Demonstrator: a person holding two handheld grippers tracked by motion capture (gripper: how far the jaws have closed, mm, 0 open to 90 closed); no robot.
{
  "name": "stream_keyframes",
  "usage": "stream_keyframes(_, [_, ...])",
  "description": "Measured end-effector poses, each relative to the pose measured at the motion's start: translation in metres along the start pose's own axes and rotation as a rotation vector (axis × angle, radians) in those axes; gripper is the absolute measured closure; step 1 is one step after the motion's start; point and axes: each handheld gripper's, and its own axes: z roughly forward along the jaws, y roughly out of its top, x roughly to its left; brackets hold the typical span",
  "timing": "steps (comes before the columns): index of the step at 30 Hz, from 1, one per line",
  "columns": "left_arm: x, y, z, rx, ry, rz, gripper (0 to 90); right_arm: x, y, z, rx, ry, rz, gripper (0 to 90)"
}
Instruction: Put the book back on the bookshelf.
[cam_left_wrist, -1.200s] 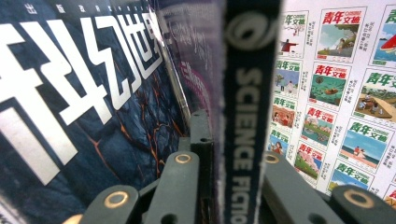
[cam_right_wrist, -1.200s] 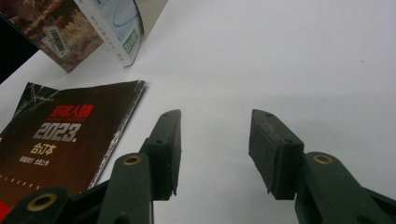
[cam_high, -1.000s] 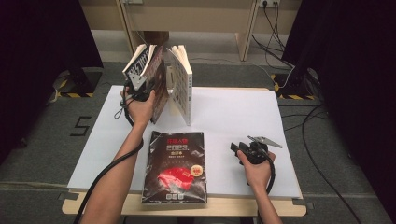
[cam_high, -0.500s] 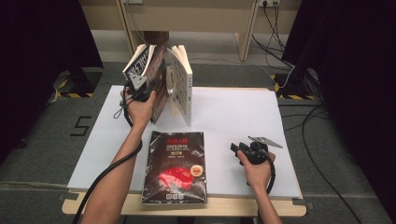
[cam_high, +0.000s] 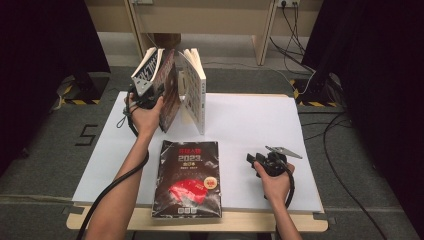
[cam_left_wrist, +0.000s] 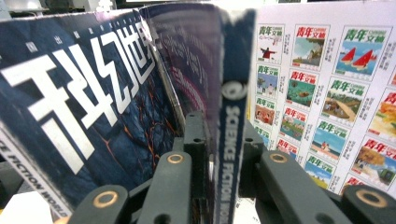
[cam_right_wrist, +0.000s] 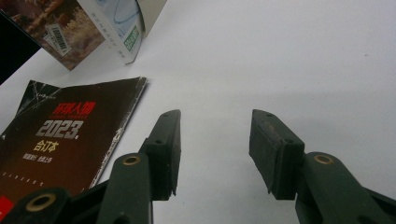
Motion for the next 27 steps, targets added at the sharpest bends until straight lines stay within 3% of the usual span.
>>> stream_keyframes(14, [0.0049,0.0054,0.0042,0.034,-0.001,-0.043,82.2,-0.001,-0.0006,0.0006,0.009,0.002,0.019,54.1])
stream_keyframes(20, [0.0042,0.0075,0.005,0.048,0.0,-0.025,83.3,-0.0008,-0.0009,0.0011,0.012,0.0,0.022,54.1])
stream_keyframes(27, [0.0022,0.0087,0.0075,-0.009,0.006,-0.01,83.7,-0.0021,-0.0017,0.0015,0.014,-0.001,0.015,54.1])
